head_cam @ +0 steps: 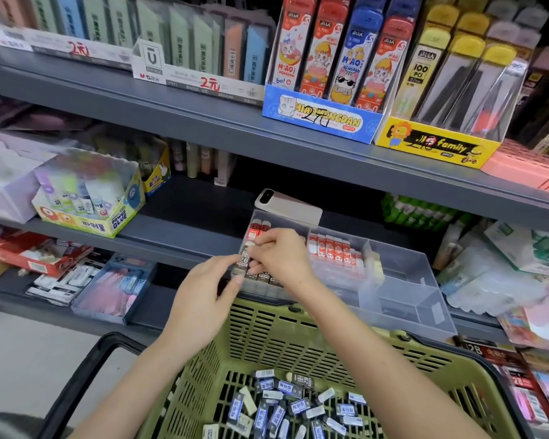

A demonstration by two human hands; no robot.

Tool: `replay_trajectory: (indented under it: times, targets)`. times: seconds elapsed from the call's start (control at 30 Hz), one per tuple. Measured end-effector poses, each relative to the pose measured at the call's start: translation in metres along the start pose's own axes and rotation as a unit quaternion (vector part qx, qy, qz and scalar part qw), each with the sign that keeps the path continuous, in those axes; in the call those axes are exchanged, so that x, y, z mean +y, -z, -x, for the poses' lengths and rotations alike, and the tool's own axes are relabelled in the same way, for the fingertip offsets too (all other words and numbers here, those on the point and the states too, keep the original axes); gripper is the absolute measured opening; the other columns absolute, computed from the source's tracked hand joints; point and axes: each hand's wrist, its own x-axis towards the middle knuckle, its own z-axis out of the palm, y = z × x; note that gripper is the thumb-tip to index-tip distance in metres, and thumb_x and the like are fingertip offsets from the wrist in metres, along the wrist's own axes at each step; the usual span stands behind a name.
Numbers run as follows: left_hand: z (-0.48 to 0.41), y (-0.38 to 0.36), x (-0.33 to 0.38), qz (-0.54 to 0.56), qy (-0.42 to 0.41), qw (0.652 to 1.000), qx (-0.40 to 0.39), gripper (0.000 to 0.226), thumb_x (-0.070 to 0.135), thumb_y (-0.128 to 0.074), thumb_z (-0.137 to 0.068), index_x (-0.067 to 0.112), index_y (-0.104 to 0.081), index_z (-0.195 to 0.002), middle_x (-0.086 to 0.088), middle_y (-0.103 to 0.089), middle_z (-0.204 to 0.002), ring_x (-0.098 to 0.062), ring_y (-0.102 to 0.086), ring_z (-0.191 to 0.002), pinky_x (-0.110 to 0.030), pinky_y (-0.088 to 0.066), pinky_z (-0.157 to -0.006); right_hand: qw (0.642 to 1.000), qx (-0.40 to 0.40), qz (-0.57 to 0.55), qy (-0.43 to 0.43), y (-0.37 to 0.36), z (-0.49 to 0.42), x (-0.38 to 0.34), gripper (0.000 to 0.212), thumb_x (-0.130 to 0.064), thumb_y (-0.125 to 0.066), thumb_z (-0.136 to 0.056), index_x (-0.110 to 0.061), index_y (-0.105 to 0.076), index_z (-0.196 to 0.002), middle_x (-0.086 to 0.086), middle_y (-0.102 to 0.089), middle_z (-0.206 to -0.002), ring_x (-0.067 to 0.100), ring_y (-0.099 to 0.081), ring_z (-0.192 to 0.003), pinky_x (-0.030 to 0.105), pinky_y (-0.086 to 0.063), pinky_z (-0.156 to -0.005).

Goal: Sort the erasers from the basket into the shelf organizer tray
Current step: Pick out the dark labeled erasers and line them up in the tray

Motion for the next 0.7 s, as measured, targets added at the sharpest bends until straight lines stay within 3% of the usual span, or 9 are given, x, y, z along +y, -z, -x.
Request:
replay_trajectory:
  times: [0.13, 0.27, 0.37, 0.47, 0.6, 0.7]
  targets:
    - [0.003, -0.001, 0.001, -0.007, -0.005, 1.0, 0.005, 0.037, 0.024, -0.053, -0.095, 0.019, -0.053, -0.132, 0.006, -0.056, -0.128, 0.001, -0.04, -0.115, -0.015, -0.026, -0.096, 0.999, -0.001, 0.009, 0.035, 0.0, 0.004, 0.002, 0.009, -0.004, -0.062, -0.086, -0.008, -0.063, -0.095, -0.001, -0.063, -0.064, 0.007, -0.062, -0.05, 0.024, -0.056, -0.062]
    - [0.008, 0.004, 0.003, -0.021, -0.009, 1.0, 0.007, 0.035, 0.02, -0.055, -0.094, 0.016, -0.056, -0.128, 0.001, -0.059, -0.124, -0.013, -0.049, -0.118, -0.02, -0.03, -0.096, 0.998, 0.002, -0.037, 0.06, 0.013, 0.023, 0.009, 0.013, -0.002, -0.056, -0.089, -0.001, -0.064, -0.1, 0.007, -0.063, -0.07, 0.01, -0.059, -0.049, 0.021, -0.051, -0.054]
    - [0.019, 0.006, 0.004, -0.044, -0.036, 0.998, 0.021, 0.027, 0.012, -0.057, -0.093, 0.01, -0.061, -0.12, -0.004, -0.062, -0.117, -0.022, -0.053, -0.113, -0.027, -0.034, -0.097, 0.992, 0.006, -0.084, 0.099, 0.031, 0.055, 0.026, 0.008, -0.006, -0.061, -0.088, -0.012, -0.064, -0.092, 0.002, -0.063, -0.069, 0.004, -0.057, -0.048, 0.017, -0.047, -0.049]
    - [0.036, 0.007, 0.007, -0.056, -0.066, 0.996, 0.034, 0.02, 0.008, -0.055, -0.09, 0.006, -0.066, -0.107, -0.006, -0.065, -0.106, -0.023, -0.056, -0.104, -0.02, -0.031, -0.092, 0.986, 0.014, -0.105, 0.133, 0.045, 0.098, 0.062, 0.011, -0.015, -0.065, -0.086, -0.025, -0.066, -0.086, -0.012, -0.066, -0.068, -0.001, -0.058, -0.057, 0.013, -0.047, -0.054]
    - [0.054, 0.003, 0.011, -0.062, -0.092, 0.994, 0.01, 0.018, 0.01, -0.055, -0.087, 0.004, -0.069, -0.097, -0.005, -0.066, -0.097, -0.02, -0.057, -0.097, -0.022, -0.034, -0.088, 0.997, -0.047, 0.04, 0.05, 0.038, 0.133, 0.138, 0.008, -0.025, -0.065, -0.084, -0.026, -0.067, -0.092, -0.011, -0.068, -0.083, 0.004, -0.062, -0.077, 0.02, -0.052, -0.071]
    - [0.06, 0.0, 0.012, -0.053, -0.085, 0.995, -0.011, 0.014, 0.007, -0.058, -0.088, 0.006, -0.069, -0.097, -0.002, -0.066, -0.097, -0.016, -0.056, -0.096, -0.019, -0.033, -0.087, 0.978, -0.05, 0.201, -0.02, 0.03, 0.135, 0.203, 0.022, -0.026, -0.064, -0.088, -0.017, -0.066, -0.108, -0.008, -0.067, -0.104, 0.011, -0.064, -0.092, 0.019, -0.051, -0.079]
